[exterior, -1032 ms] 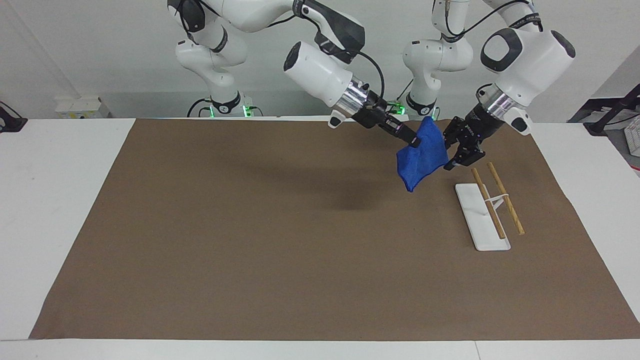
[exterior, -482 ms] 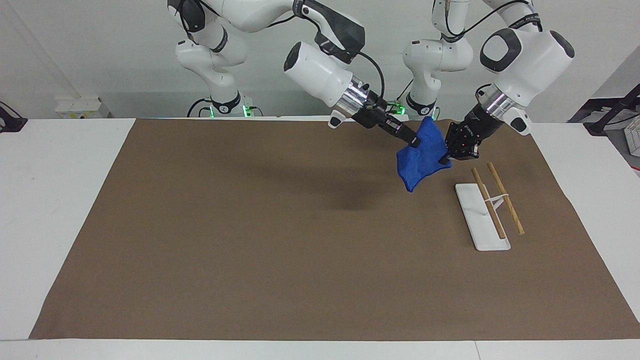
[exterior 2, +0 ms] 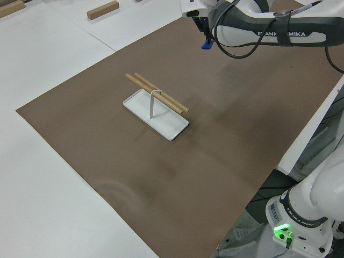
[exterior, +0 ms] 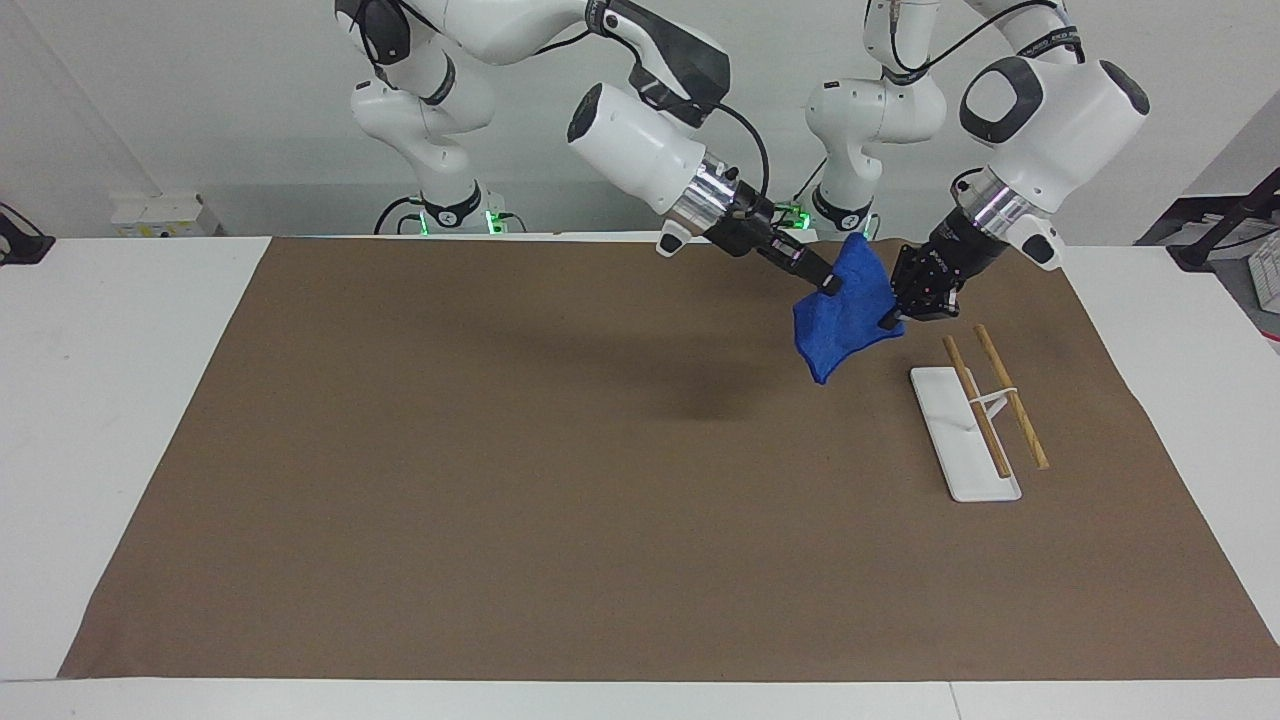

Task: Right arm passes towel to left arm to hang
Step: 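Grasp the towel with the left gripper near the right gripper, then open the right gripper and withdraw it while the left gripper holds the towel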

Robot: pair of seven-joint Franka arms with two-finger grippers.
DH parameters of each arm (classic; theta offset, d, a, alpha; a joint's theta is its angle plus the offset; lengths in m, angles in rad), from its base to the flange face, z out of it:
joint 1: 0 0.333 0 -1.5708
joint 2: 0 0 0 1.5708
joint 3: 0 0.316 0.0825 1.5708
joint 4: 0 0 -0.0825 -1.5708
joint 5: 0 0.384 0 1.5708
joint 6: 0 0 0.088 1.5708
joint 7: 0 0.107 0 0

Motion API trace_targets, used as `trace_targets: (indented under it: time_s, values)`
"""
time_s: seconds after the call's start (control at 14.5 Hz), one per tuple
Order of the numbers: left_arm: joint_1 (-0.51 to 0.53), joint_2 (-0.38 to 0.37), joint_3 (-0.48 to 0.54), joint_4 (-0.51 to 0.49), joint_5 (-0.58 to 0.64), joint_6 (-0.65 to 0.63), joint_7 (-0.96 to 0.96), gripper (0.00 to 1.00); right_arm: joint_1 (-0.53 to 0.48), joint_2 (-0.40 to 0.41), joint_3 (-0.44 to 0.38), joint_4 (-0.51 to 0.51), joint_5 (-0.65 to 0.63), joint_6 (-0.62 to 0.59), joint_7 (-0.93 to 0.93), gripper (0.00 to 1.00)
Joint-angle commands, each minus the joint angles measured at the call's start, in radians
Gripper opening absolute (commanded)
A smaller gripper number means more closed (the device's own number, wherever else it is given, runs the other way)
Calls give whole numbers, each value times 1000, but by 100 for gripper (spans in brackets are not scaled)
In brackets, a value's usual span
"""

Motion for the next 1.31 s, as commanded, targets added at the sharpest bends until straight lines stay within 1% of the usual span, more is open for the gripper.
trace_targets:
  time_s: [0.0,0.07,0.21,0.34,0.41,0.55,0.69,0.83,0.89,0.96,1.1,1.17,1.24]
  values:
    - [-16,-9,13,-19,-12,37,-2,0,-5,11,10,13,3,7,-13,86]
    - [-15,-4,13,-16,-12,49,1,0,-5,10,10,12,1,9,-16,100]
    - [-11,7,13,-8,-12,87,23,0,-5,4,0,4,-5,7,-31,100]
    - [-7,16,13,3,-12,130,67,0,-10,-18,-13,-35,-16,6,-138,100]
    - [-4,30,15,10,-12,149,108,0,-11,-38,-33,-75,-41,7,-225,100]
    - [13,42,15,33,-12,155,267,0,-14,-73,-68,-143,-85,7,-398,100]
    - [24,50,16,53,-12,143,464,0,-16,-107,-121,-204,-89,6,-590,100]
    - [25,48,25,53,-10,125,724,0,-16,-153,-192,-293,-89,-11,-756,100]
    - [27,48,25,55,-9,105,867,0,-17,-177,-226,-328,-89,-46,-820,100]
    - [28,51,27,72,1,76,999,0,-17,-199,-273,-347,-91,-124,-895,100]
    - [53,79,27,131,33,-5,1142,0,-16,-226,-393,-341,-98,-328,-1055,100]
    - [53,92,27,170,97,-70,1200,0,-16,-236,-460,-332,-129,-426,-1142,100]
    - [53,100,25,191,137,-90,1236,0,-16,-249,-526,-326,-181,-520,-1212,100]
